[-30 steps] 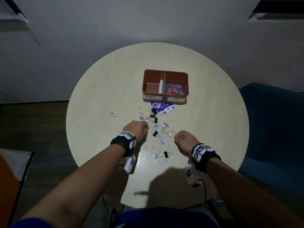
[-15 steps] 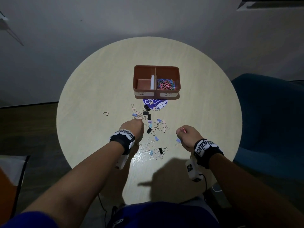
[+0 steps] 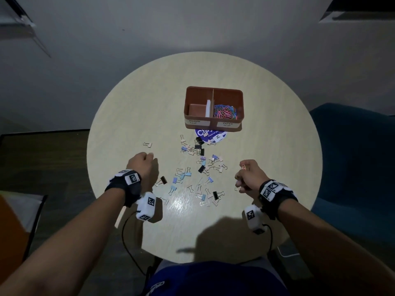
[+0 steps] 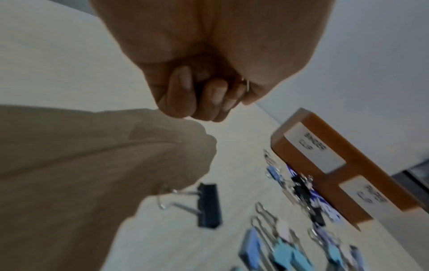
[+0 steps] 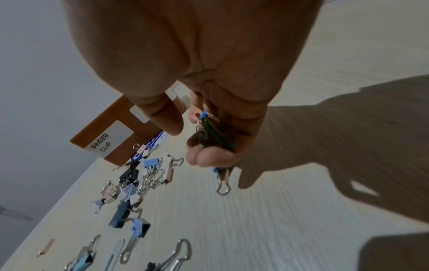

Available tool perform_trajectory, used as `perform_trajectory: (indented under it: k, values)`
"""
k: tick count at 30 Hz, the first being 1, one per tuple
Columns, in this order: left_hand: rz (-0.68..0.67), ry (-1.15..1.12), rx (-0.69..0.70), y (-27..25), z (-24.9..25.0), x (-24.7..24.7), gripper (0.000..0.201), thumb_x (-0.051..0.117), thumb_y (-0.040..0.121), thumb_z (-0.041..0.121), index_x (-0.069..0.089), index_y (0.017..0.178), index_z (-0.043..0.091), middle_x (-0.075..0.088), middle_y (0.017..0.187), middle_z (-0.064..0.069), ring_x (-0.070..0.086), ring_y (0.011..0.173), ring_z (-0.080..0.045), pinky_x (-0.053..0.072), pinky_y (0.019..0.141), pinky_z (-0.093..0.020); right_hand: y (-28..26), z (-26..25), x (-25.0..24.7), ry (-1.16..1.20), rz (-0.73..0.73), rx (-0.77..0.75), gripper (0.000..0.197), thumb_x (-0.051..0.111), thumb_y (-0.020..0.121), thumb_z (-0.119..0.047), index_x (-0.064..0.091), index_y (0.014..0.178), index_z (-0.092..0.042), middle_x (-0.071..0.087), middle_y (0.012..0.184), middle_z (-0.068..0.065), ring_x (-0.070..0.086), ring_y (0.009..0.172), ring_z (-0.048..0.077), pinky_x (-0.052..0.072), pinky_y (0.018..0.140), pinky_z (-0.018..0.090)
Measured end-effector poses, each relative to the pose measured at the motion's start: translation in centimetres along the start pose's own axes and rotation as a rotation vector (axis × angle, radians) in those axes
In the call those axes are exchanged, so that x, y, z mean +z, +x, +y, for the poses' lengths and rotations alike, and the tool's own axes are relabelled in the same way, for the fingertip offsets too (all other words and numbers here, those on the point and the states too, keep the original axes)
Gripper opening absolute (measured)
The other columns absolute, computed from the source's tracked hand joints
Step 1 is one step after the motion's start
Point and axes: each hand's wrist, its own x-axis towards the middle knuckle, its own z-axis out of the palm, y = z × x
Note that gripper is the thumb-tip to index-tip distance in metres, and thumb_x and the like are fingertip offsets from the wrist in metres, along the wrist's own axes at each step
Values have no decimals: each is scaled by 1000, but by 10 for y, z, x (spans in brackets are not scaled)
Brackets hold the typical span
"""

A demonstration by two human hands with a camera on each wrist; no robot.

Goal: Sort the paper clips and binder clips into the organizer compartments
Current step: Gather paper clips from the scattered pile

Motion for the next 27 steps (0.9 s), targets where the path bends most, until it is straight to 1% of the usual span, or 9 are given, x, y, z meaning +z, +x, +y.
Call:
perform_trajectory:
  k: [5, 8, 12, 15, 18, 22, 24, 26, 27]
  values:
    - [-30, -19, -27, 5, -27, -9, 36, 46, 99, 42, 56, 88, 8, 64, 81, -9, 57, 78, -29, 40, 69, -34, -4, -1, -1, 127, 24, 11, 39, 29, 88, 8, 42, 116, -17, 50, 87, 17, 42, 59, 22, 30, 50, 27]
    - [-82, -126, -29, -1, -26, -7, 25, 50, 97, 27, 63, 82, 14, 68, 78, -4, 60, 71, -27, 46, 66, -30, -10, -2, 0, 141, 1, -30, 45, 27, 89, 13, 42, 120, -16, 51, 87, 16, 47, 57, 22, 33, 48, 26]
    - [-180, -54, -22, -11, -8, -7, 20, 50, 95, 21, 69, 92, 15, 69, 89, -2, 63, 81, -23, 45, 68, -27, -15, -10, -6, 112, -68, -72, 57, 33, 82, 28, 45, 124, -7, 56, 96, 22, 57, 72, 30, 46, 55, 30]
    - [-221, 13, -41, -14, 9, -9, 7, 60, 85, 21, 66, 83, 19, 70, 91, 3, 63, 83, -21, 46, 70, -27, -16, -16, -11, 143, -109, -71, 48, 42, 87, 24, 50, 123, -6, 59, 103, 27, 63, 79, 34, 53, 55, 31]
    - [-278, 104, -32, -14, 28, -10, 8, 67, 78, 26, 64, 73, 21, 69, 78, -1, 57, 67, -21, 44, 62, -26, -16, -27, -19, 113, -135, -81, 36, 47, 93, 15, 54, 118, -10, 66, 105, 23, 65, 79, 33, 59, 62, 40]
    - [-255, 85, 1, -17, 62, -10, 17, 51, 84, 8, 67, 84, 14, 65, 75, 8, 58, 67, -13, 44, 59, -22, -7, -40, -31, 118, -143, -117, 17, 52, 95, 8, 56, 105, -6, 67, 100, 23, 62, 76, 32, 57, 73, 48]
    - [-240, 39, 23, -17, 78, -9, 24, 44, 88, 0, 64, 87, 14, 66, 82, 2, 60, 74, -16, 47, 66, -24, -1, -48, -35, 85, -141, -146, 12, 54, 95, 4, 59, 102, -4, 71, 98, 21, 62, 78, 33, 54, 86, 57]
    - [-205, -21, 47, -14, 94, -6, 26, 43, 88, -3, 63, 89, 14, 69, 94, -8, 64, 87, -27, 52, 79, -33, 3, -59, -40, 94, -135, -175, 11, 55, 95, 3, 60, 100, -6, 73, 99, 18, 64, 82, 34, 52, 90, 59]
    - [-186, -52, 52, -12, 104, -3, 26, 44, 88, -4, 63, 90, 14, 70, 95, -9, 65, 87, -28, 53, 79, -34, 5, -65, -41, 103, -128, -194, 12, 57, 95, 2, 62, 100, -7, 74, 96, 16, 66, 83, 35, 53, 91, 58]
